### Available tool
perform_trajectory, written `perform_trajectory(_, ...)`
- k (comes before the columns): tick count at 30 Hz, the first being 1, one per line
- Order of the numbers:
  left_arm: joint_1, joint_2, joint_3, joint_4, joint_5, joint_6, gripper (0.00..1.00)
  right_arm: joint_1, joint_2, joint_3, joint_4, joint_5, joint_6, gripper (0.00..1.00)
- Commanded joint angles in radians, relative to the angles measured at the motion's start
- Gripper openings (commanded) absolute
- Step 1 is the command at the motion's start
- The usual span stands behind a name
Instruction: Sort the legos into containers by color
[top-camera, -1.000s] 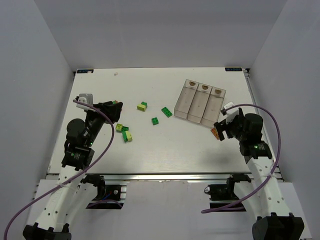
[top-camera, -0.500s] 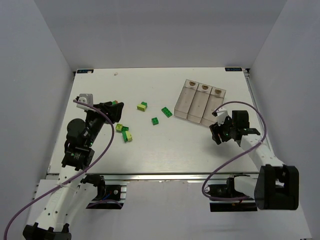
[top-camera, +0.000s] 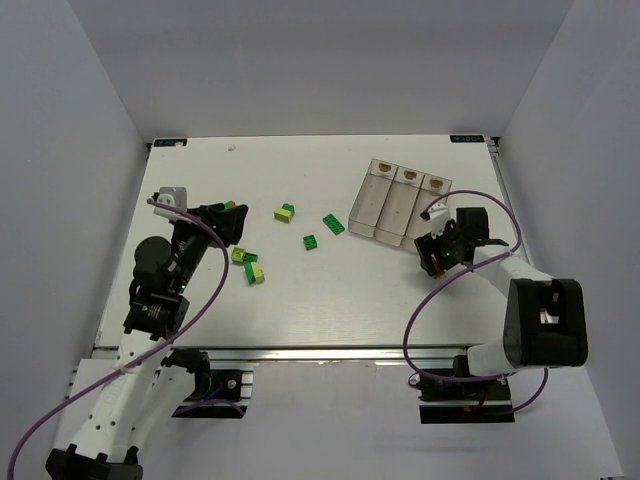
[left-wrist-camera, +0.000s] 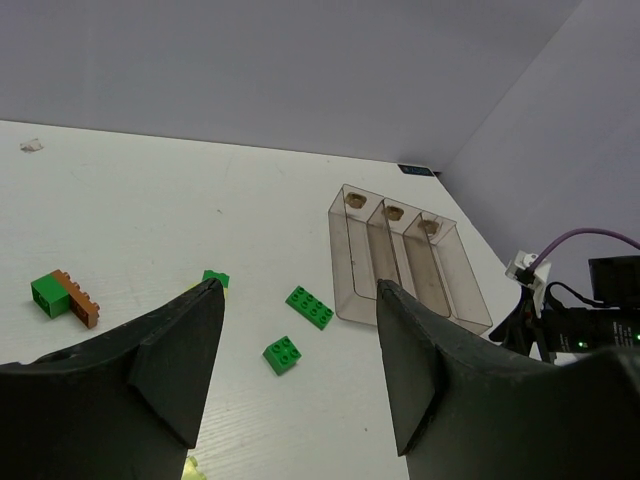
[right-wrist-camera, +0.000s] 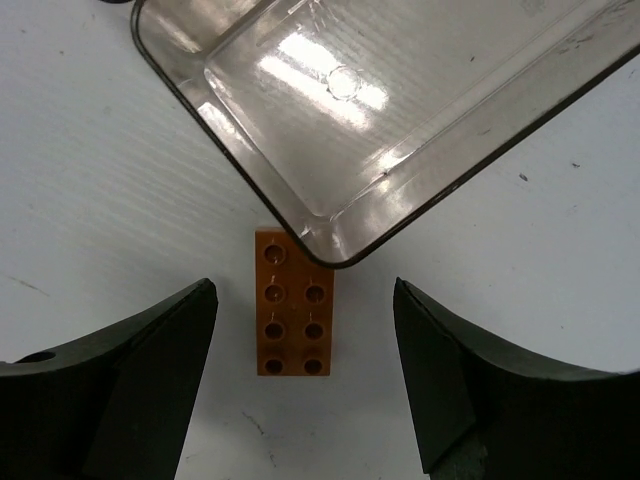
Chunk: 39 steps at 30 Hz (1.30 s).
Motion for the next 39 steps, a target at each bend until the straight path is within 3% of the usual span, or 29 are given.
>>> perform_trajectory(1,0.004,0.001,0.011,0.004,0.010,0.004,0.72,0.004,0.038,0.056,0.041,0.005,0.003,0.76)
perform_trajectory(13,0.003,0.004,0.011,0.004,0.010,0.005,0.72,0.004,0.072,0.050,-0.001,-0.009,-0.025,0.62)
perform_trajectory(30,0.004,0.005,0.009,0.005,0.012,0.005,0.72,0.003,0.116,0.029,-0.062,0.010,-0.079,0.55)
perform_trajectory(33,0.004,0.007,0.009,0.005,0.013,0.005,0.72,0.003,0.116,0.029,-0.080,0.010,-0.085,0.48)
perform_trajectory(39,0.004,0.005,0.009,0.005,0.012,0.005,0.72,0.003,0.029,0.014,-0.148,-0.033,-0.099,0.24)
